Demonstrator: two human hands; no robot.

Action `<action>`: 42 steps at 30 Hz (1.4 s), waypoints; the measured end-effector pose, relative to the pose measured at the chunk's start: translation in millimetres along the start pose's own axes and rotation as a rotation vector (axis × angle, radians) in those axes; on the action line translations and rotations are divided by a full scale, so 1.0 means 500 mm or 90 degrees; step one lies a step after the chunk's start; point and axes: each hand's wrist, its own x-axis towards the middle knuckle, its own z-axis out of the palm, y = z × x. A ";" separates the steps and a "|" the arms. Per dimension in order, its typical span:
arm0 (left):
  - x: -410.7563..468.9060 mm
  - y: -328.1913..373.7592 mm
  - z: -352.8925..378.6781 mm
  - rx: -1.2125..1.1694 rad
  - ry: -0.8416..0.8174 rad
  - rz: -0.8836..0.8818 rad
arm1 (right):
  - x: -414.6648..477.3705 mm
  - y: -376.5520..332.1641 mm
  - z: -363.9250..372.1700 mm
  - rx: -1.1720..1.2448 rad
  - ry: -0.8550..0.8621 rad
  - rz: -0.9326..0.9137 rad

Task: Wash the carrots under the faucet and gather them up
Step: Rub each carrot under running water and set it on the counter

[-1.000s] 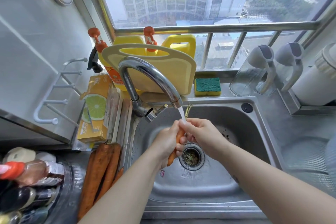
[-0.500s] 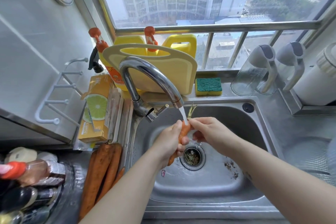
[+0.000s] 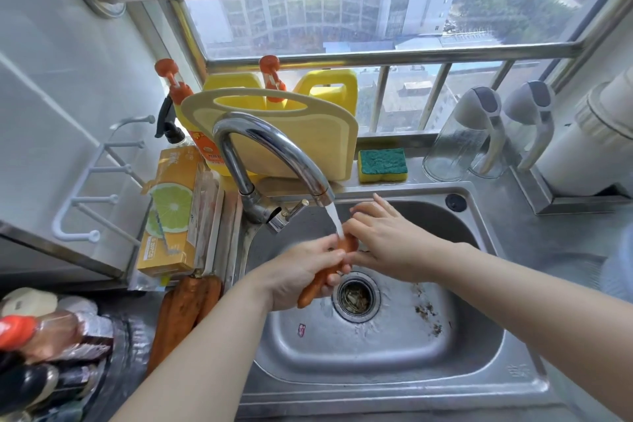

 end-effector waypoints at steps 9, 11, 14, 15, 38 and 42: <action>-0.019 0.017 -0.031 0.451 0.251 0.031 | 0.003 0.004 -0.004 0.473 -0.053 0.131; -0.020 0.021 -0.030 0.447 0.259 0.057 | 0.005 0.007 -0.007 0.547 -0.023 0.151; -0.021 0.025 -0.028 0.458 0.266 0.073 | 0.003 0.009 -0.007 0.623 -0.006 0.155; -0.022 0.027 -0.029 0.459 0.265 0.073 | 0.002 0.009 -0.007 0.644 -0.006 0.152; -0.043 0.020 -0.029 0.496 0.254 0.077 | -0.006 0.009 -0.019 0.603 -0.070 0.117; -0.035 0.008 -0.032 0.321 0.141 0.046 | -0.001 0.006 -0.005 0.262 -0.028 0.088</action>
